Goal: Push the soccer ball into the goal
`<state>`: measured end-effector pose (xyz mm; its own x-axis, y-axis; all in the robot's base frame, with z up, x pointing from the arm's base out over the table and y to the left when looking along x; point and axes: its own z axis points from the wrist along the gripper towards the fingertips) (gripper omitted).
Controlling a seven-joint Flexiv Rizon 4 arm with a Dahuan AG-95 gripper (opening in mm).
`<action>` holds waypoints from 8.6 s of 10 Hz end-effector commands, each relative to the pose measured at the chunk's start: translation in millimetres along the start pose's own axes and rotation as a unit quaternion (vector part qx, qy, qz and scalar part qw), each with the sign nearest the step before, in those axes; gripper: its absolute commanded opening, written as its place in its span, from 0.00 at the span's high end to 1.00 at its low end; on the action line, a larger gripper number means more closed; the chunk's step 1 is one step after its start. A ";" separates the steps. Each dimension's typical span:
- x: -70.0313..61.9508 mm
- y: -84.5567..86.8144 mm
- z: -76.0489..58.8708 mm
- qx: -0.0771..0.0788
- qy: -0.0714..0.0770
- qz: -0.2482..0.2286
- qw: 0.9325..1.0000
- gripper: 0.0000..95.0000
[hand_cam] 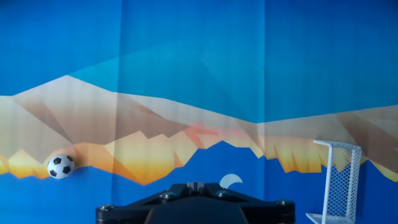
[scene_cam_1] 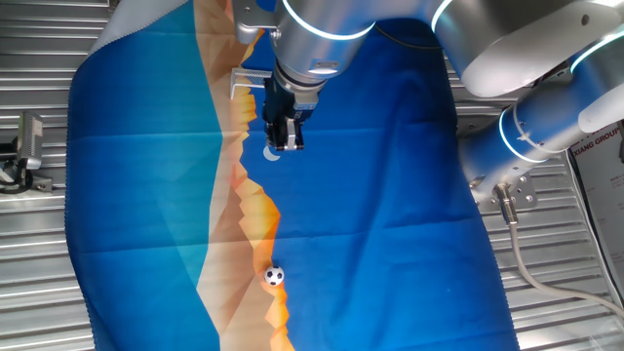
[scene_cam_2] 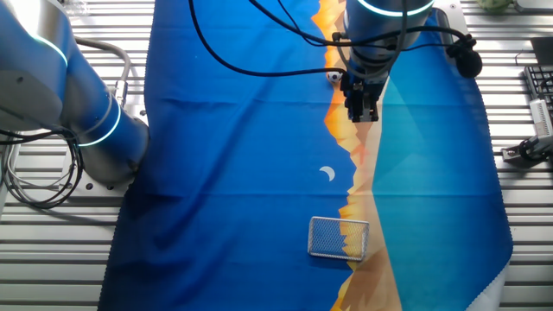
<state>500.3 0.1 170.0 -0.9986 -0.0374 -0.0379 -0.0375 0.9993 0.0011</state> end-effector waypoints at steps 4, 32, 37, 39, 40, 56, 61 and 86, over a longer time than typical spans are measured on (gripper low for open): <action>0.3 0.0 0.0 0.000 0.000 0.000 1.000 1.00; 6.6 39.4 5.2 0.010 -0.022 0.020 0.999 1.00; 6.6 39.3 5.5 0.010 -0.019 0.022 1.000 1.00; 7.1 39.1 5.9 0.011 -0.016 0.023 1.000 1.00; 6.8 39.0 7.0 0.011 -0.016 0.024 1.000 1.00; -3.2 52.3 85.4 0.004 -0.031 0.019 0.999 1.00; -3.4 54.3 91.2 0.006 -0.031 0.018 0.999 1.00; -3.3 54.2 91.3 0.007 -0.030 0.017 0.999 1.00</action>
<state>505.6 55.2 79.4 -0.9952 -0.0055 -0.0975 -0.0047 1.0000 -0.0082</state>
